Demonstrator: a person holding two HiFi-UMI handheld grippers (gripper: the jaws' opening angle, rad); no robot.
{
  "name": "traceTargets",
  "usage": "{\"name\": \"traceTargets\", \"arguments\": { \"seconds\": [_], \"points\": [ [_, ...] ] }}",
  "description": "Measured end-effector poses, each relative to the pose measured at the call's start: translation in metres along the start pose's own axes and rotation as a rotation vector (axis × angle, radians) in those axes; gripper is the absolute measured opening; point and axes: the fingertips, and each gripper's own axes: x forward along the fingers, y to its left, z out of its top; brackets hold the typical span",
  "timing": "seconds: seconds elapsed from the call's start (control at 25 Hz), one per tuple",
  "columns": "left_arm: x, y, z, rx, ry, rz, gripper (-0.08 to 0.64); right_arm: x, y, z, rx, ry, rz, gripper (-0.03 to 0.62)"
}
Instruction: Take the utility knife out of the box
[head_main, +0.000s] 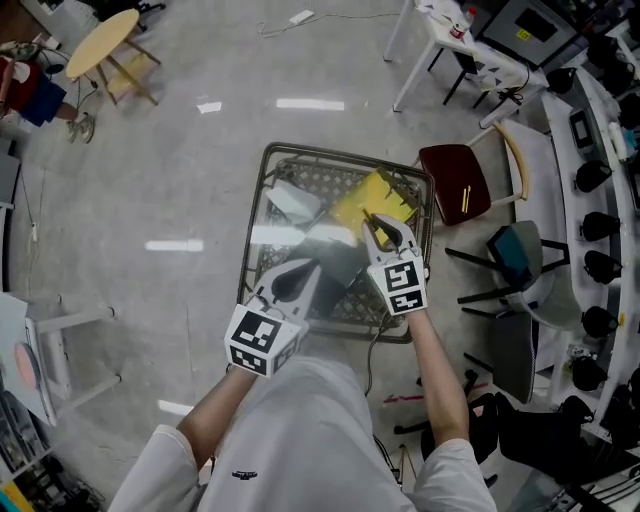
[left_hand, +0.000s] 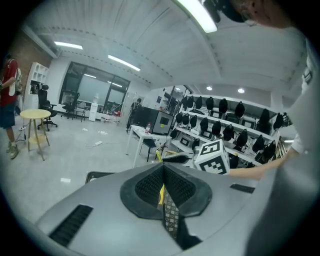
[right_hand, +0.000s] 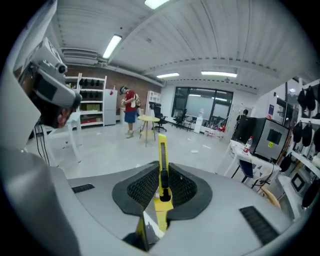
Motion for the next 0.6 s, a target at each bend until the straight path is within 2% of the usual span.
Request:
{"name": "traceTargets", "arguments": {
  "seconds": [0.16,0.6],
  "points": [
    [-0.005,-0.005,0.007,0.002,-0.019,-0.005,0.003,-0.041,0.002,0.039,0.045,-0.104,-0.042,0.048],
    [-0.024,-0.01,0.025,0.011,-0.079,0.001,0.003,-0.135,0.009,0.121,0.074,-0.313,-0.149,0.048]
  ]
}}
